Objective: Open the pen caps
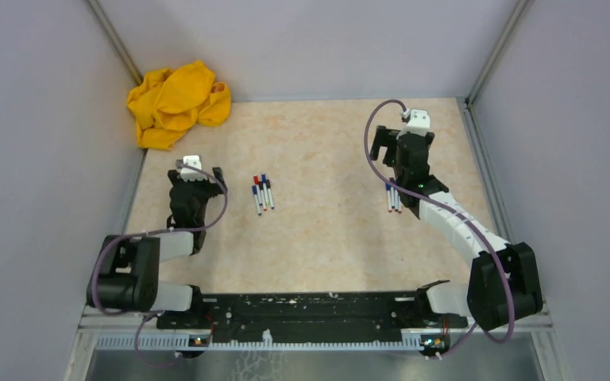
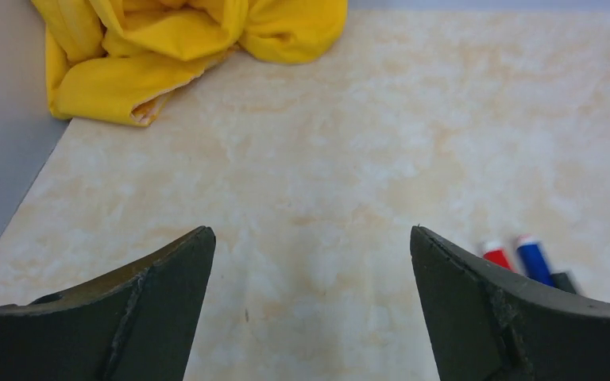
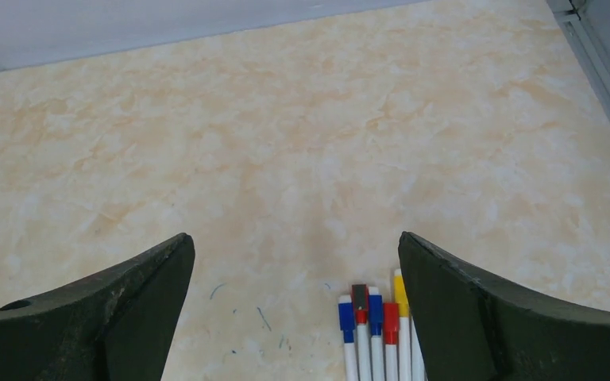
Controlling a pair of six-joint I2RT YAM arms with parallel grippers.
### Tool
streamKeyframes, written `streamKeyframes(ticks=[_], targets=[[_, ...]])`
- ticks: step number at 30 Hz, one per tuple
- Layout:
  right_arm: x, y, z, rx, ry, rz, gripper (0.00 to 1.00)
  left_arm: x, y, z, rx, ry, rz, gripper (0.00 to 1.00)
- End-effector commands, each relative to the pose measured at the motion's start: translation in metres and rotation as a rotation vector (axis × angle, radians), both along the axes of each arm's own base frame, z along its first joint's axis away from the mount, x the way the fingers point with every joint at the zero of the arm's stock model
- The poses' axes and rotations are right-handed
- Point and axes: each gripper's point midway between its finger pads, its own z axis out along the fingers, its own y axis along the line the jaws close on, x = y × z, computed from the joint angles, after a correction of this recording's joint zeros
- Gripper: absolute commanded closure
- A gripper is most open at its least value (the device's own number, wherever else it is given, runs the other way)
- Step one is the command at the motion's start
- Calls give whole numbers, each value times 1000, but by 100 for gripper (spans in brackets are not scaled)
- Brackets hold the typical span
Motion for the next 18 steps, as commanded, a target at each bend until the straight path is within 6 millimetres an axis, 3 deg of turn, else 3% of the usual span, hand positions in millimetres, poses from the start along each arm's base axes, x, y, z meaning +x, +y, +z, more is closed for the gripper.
streamKeyframes(ticks=[1,2,4,6,9,12,17,18], targets=[[4,18,23,-7,-59,91,1,6,-2,78,-204,-155,69,1],[4,23,24,8,-66,111,1,3,-4,74,-286,-79,95,1],[2,34,27,36,-92,169,1,0,-4,92,-480,-74,167,1],[3,42,23,37,-83,213,1,-1,-8,91,-614,-59,193,1],[5,42,8,0,-3,219,3,11,-48,102,-616,9,-16,3],[3,33,-7,-16,60,166,9,20,-66,108,-646,62,-10,1],[-8,30,-31,-35,161,142,18,21,-101,86,-519,231,75,1],[-14,29,-43,-41,219,145,21,17,-110,81,-508,260,67,1]])
